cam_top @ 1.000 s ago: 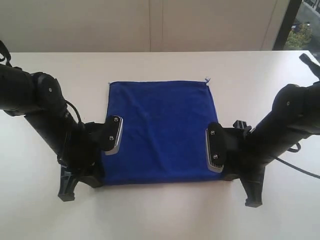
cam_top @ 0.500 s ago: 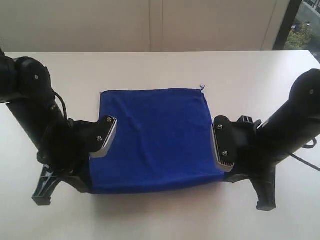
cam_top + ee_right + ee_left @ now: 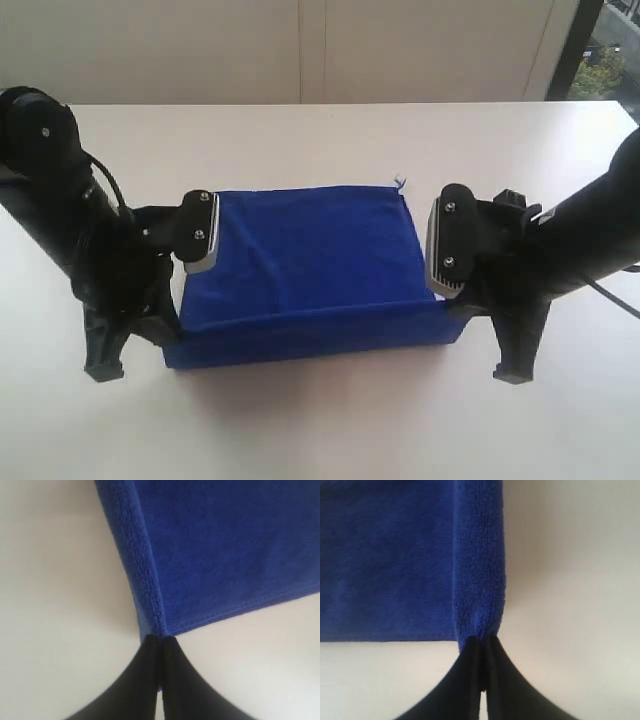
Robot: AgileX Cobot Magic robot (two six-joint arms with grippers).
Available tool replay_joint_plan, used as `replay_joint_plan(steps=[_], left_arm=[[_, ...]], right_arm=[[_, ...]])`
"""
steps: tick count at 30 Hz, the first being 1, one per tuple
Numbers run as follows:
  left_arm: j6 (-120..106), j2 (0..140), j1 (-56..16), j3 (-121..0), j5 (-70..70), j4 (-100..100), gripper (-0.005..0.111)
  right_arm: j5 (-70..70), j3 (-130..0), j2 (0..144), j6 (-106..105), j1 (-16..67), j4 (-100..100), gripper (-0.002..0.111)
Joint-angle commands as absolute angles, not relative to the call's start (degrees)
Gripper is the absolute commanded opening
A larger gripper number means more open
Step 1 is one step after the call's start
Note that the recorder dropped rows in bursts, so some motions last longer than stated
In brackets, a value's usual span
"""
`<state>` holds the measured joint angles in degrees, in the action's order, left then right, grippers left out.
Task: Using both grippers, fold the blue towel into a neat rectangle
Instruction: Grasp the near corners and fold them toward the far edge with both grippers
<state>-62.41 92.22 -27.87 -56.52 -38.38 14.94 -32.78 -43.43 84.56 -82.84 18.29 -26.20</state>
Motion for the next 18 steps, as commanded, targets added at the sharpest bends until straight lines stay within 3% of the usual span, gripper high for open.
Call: replay_joint_plan(steps=[1,18], left_arm=[[-54.9,91.3,-28.1,-58.1,-35.3,11.3,0.000],[-50.1,91.4,-28.1,-65.5,-26.1,6.7,0.000]], right_arm=[[-28.7,-44.7,84.1,-82.1,18.2,-26.0,0.000],[-19.4,-53.2,89.2,-81.8,18.2,-26.0,0.000]])
